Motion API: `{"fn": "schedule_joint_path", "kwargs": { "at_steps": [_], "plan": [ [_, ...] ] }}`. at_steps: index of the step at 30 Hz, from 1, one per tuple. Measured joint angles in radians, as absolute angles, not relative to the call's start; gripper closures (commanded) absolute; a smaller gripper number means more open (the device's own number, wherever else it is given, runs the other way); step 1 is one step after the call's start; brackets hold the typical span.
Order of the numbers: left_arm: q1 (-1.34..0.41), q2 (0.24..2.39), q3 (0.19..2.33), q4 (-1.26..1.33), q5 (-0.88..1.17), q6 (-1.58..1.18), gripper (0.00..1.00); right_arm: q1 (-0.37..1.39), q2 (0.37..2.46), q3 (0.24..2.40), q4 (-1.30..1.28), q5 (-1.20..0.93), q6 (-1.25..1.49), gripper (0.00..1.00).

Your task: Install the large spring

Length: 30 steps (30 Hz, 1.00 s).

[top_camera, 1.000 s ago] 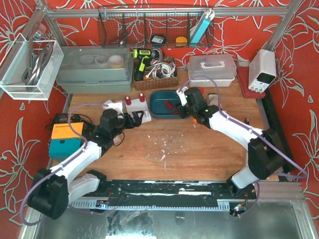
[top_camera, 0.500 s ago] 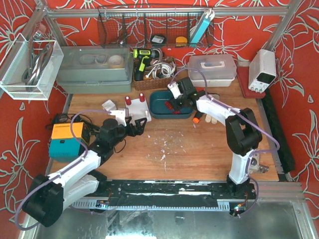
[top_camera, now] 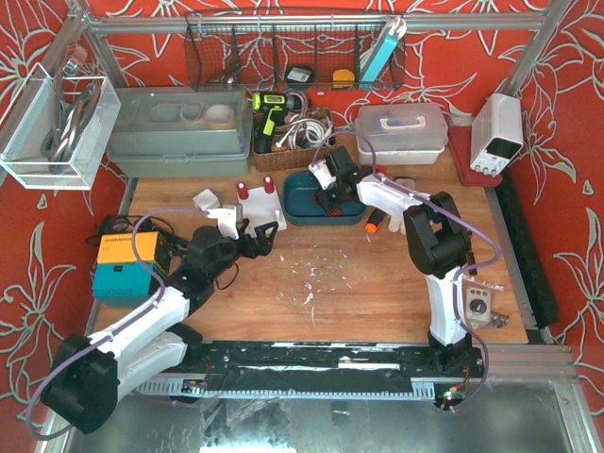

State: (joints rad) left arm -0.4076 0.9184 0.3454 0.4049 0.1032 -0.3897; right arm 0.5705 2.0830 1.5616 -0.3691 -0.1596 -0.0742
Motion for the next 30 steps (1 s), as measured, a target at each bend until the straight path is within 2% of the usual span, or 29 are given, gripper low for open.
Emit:
{"fn": "schedule_joint_path", "kwargs": {
  "at_steps": [19, 23, 30],
  "plan": [
    [-0.413, 0.838, 0.336, 0.401, 0.069, -0.390, 0.00, 0.570, 2.212, 1.687, -0.411, -0.180, -0.077, 0.66],
    [-0.414, 0.839, 0.332, 0.397, 0.065, -0.390, 0.00, 0.570, 2.214, 1.687, -0.404, -0.178, -0.084, 0.71],
    [-0.414, 0.834, 0.332, 0.396, 0.050, -0.390, 0.00, 0.570, 2.218, 1.687, -0.384, -0.179, -0.098, 0.87]
  ]
}}
